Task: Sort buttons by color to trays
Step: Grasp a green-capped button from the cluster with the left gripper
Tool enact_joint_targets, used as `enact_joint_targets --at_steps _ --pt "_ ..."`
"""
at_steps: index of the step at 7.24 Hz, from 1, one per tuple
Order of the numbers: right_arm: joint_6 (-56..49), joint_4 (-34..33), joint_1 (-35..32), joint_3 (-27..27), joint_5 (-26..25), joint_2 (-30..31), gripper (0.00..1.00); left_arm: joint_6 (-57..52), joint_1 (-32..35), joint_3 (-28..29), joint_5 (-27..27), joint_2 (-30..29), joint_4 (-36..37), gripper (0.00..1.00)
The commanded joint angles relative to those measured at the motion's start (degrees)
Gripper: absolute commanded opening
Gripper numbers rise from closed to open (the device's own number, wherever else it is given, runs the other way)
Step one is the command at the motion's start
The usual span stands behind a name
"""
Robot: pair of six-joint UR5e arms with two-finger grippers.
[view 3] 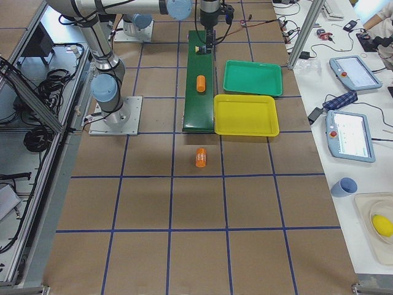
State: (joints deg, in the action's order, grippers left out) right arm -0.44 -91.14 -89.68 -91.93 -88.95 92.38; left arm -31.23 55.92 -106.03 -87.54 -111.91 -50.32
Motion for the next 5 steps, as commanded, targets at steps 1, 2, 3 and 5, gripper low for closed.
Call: enact_joint_targets --at_steps 1,2,3,5 --pt "0.00 0.00 0.03 0.00 0.00 -0.01 1.00 1.25 6.28 5.27 -0.09 5.88 -11.40 0.00" --pt "0.00 0.00 0.12 0.00 0.00 -0.01 1.00 6.13 9.09 7.83 0.69 8.00 -18.17 0.00" --pt "0.00 0.00 0.03 0.00 0.00 -0.01 1.00 11.83 14.34 8.03 1.22 10.19 -21.63 0.00" --pt "0.00 0.00 0.03 0.00 0.00 -0.01 1.00 24.76 27.77 6.46 1.23 12.49 -22.02 0.00"
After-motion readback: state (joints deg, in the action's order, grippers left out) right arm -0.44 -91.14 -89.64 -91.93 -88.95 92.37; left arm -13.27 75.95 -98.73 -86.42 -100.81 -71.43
